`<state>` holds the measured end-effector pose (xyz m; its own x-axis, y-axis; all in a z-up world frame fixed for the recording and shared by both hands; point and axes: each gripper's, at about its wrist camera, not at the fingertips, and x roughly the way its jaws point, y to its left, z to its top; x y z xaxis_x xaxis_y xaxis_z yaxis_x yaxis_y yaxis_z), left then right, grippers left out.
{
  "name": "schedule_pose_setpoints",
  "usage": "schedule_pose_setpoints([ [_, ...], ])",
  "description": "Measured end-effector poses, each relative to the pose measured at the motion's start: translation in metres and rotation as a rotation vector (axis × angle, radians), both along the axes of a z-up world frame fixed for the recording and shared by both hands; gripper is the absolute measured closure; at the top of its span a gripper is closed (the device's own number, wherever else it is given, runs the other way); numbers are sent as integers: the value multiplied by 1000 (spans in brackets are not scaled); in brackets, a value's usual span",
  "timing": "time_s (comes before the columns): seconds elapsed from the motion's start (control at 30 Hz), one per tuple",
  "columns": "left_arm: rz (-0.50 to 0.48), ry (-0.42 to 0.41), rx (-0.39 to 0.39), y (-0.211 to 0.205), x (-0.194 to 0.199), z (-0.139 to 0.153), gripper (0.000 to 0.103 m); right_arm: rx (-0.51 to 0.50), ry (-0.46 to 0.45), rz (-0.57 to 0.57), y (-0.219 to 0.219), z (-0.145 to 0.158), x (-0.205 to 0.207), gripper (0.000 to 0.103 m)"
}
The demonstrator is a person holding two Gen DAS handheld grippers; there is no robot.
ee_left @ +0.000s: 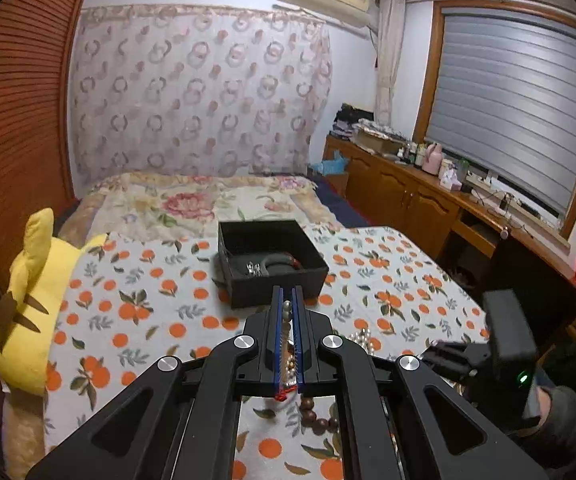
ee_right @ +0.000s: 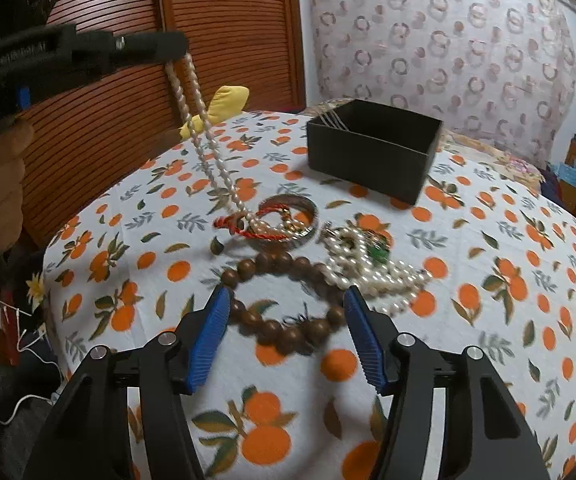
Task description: Organize jewelry
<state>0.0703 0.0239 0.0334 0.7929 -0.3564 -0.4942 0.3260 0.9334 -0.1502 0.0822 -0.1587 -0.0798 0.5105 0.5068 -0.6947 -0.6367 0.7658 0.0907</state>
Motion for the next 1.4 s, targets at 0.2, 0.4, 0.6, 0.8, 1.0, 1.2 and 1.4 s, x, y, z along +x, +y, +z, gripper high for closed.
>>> schedule_pose_setpoints([
  [0.2, 17, -35, 1, 7, 0, 16, 99, -5, 30, 31, 10, -6, 4, 42],
  [0.4, 16, -58, 1, 9, 1, 29, 99, 12, 33, 41, 16, -5, 6, 42],
  [0.6, 6, -102, 14, 4, 0, 48, 99, 21, 24, 48, 18, -1, 7, 42],
  [0.8, 14, -122, 24, 1, 3, 59, 99, -6, 48, 67, 22, -11, 4, 47],
  [1.0, 30, -125, 41, 1, 5, 59, 99, -84, 61, 84, 32, -20, 3, 61],
  [1.2, 42, -115, 67, 1, 12, 55, 99, -127, 42, 92, 34, -22, 1, 88],
  [1.4, 50, -103, 73, -1, 21, 53, 99, -68, -2, 72, 25, 1, 4, 88],
])
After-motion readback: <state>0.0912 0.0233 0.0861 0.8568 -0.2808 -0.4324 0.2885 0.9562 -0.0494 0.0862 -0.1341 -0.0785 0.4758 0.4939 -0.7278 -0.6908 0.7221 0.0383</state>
